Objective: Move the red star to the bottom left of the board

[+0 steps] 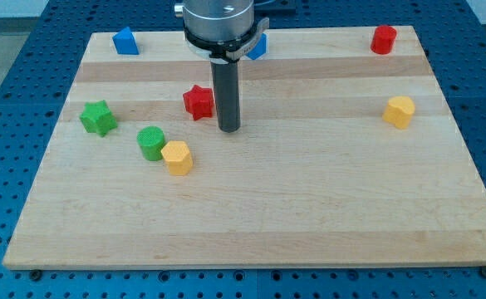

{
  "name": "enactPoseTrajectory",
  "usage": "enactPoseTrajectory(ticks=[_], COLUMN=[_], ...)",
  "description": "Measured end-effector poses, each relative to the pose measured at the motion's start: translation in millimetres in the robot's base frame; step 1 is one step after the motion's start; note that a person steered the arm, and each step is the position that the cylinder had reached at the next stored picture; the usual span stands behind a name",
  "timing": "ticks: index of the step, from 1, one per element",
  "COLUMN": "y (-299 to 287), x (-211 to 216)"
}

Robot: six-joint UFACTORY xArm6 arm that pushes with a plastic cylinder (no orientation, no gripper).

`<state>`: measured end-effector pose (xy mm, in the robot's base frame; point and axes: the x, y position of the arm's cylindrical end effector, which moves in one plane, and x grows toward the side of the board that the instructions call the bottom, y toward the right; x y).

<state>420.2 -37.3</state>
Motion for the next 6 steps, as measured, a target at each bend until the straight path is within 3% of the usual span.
enactPoseTrajectory(ticks=[3, 6], y=[29, -60], x=[-53, -69])
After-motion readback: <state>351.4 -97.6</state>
